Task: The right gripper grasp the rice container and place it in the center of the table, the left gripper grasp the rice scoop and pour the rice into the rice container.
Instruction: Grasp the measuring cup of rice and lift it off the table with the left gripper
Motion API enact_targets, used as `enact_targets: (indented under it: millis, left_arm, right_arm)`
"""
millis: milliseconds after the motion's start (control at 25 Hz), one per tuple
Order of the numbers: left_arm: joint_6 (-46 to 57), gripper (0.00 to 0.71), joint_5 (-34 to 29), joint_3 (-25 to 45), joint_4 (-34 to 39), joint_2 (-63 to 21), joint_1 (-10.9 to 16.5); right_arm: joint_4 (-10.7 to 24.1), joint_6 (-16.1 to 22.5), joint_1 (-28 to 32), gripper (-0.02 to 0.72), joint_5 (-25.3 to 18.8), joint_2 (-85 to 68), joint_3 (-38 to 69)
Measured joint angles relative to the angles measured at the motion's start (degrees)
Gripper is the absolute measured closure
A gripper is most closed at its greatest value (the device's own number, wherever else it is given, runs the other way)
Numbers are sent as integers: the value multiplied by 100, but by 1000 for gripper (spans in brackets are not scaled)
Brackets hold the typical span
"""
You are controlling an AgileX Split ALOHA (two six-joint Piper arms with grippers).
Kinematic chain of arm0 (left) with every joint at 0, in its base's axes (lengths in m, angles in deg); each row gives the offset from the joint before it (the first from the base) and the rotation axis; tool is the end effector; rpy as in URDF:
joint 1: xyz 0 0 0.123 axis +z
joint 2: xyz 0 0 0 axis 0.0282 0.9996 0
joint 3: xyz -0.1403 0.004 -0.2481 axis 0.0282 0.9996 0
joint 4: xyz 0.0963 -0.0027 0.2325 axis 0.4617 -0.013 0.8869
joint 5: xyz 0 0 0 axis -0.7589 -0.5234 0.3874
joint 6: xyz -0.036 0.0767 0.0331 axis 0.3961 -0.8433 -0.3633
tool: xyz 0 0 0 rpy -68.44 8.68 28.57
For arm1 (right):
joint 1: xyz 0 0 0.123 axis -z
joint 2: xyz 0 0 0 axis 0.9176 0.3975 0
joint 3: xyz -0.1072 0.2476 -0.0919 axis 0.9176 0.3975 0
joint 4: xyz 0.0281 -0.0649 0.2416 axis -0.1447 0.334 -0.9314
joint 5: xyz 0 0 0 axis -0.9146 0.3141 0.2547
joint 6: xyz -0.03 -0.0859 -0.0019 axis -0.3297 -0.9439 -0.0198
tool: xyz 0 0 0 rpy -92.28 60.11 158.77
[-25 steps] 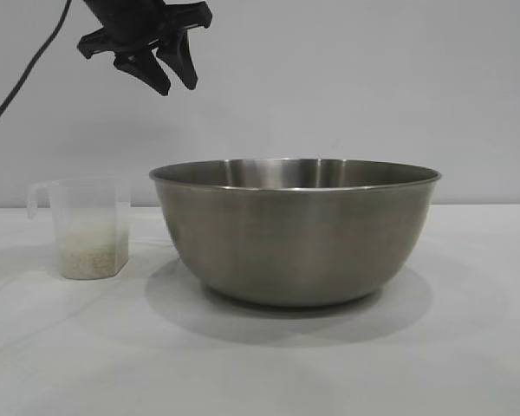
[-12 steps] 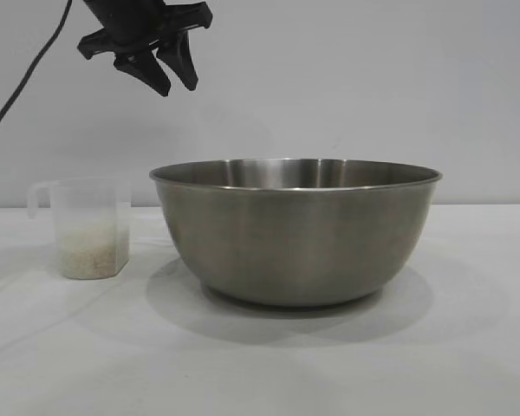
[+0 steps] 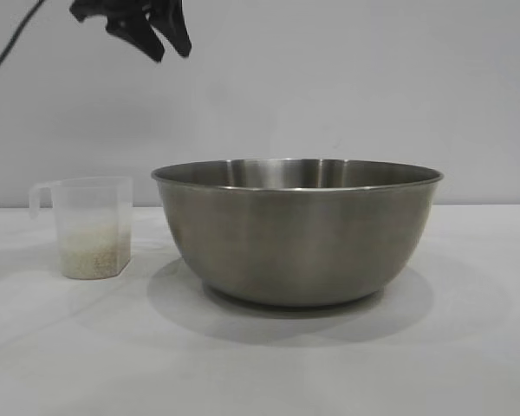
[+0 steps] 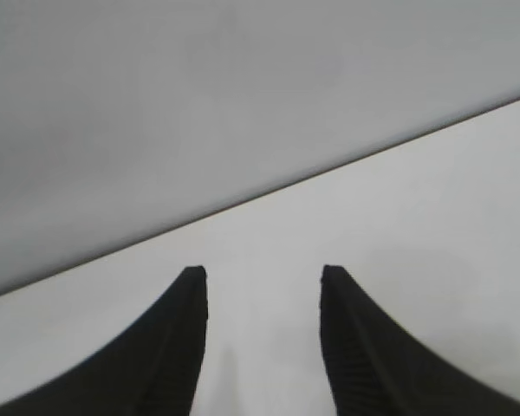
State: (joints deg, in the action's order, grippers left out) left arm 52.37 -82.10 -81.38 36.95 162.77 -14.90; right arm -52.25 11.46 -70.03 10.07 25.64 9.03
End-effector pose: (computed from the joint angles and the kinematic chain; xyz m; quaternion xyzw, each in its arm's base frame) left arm 0.3751 -0.1109 0.3123 0.1318 0.8003 -0.0709 0.5806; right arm -0.0110 0.0107 0.2684 -0.0596 0.8685 0.0673 0.4874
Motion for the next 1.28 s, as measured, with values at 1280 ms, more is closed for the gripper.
enact_targets:
  millis: [1280]
  left_arm:
    - [1572,449,6443,5625,1516,1496,-125]
  right_arm:
    - [-21,0,-149,204,5,0,0]
